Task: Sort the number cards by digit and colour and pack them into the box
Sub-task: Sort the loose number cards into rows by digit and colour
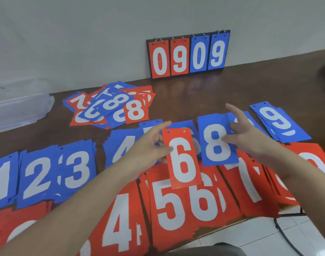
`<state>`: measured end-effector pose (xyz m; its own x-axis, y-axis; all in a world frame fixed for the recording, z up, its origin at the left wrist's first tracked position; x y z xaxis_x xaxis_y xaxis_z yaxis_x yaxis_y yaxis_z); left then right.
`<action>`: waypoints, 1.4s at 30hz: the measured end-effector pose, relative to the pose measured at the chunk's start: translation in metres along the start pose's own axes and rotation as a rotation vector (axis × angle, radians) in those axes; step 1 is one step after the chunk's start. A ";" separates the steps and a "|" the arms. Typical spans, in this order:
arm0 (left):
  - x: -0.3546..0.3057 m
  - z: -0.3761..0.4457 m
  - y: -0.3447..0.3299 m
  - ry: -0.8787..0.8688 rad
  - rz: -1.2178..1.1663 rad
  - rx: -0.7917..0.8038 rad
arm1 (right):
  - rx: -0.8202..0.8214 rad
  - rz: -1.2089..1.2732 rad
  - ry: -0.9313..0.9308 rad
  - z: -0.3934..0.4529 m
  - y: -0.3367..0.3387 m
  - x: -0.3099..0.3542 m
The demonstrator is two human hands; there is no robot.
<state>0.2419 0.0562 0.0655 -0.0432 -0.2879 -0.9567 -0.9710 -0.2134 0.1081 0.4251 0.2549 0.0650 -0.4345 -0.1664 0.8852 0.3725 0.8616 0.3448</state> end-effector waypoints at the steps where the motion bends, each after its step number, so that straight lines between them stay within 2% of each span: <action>1: -0.002 0.003 -0.007 0.018 -0.001 0.017 | 0.016 0.001 0.003 -0.002 0.007 -0.004; 4: -0.007 0.012 -0.030 0.059 0.005 0.075 | 0.014 0.055 0.002 -0.008 0.030 -0.015; 7: -0.008 0.019 -0.048 0.088 0.125 0.088 | -0.010 0.085 0.006 -0.013 0.053 -0.026; 11: 0.001 0.025 -0.063 0.106 0.572 0.051 | -0.036 0.101 0.024 -0.013 0.074 -0.044; 13: 0.006 0.028 -0.065 0.111 0.764 -0.016 | -0.044 0.118 0.036 -0.011 0.081 -0.050; 16: 0.004 0.030 -0.070 0.081 0.920 -0.112 | -0.079 0.132 0.072 -0.009 0.096 -0.050; 20: -0.004 0.034 -0.069 0.053 0.920 -0.183 | -0.158 0.133 0.108 0.004 0.129 -0.043; 25: -0.013 0.048 -0.066 0.067 0.918 -0.240 | -0.124 -0.004 0.073 0.034 0.152 -0.038; 30: -0.013 0.058 -0.070 0.090 0.923 -0.270 | -0.115 -0.417 0.076 0.060 0.148 -0.054; 35: -0.009 0.061 -0.062 0.115 0.921 -0.316 | -0.209 -0.814 0.122 0.070 0.142 -0.068; 42: -0.003 0.051 -0.029 0.108 0.874 -0.357 | -0.184 -0.878 0.296 0.077 0.116 -0.050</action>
<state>0.2582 0.1111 0.0513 -0.6808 -0.5617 -0.4701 -0.4754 -0.1493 0.8670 0.4263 0.4000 0.0367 -0.4045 -0.8568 0.3198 0.1452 0.2851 0.9474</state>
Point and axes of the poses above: each hand's wrist, its own z-axis towards the middle knuckle, its own y-axis out of the back of the hand, x = y × z, the point moved 2 cm from there along z, towards the middle knuckle, and after that the axes turned 13 degrees about x, right-handed, at the moved point
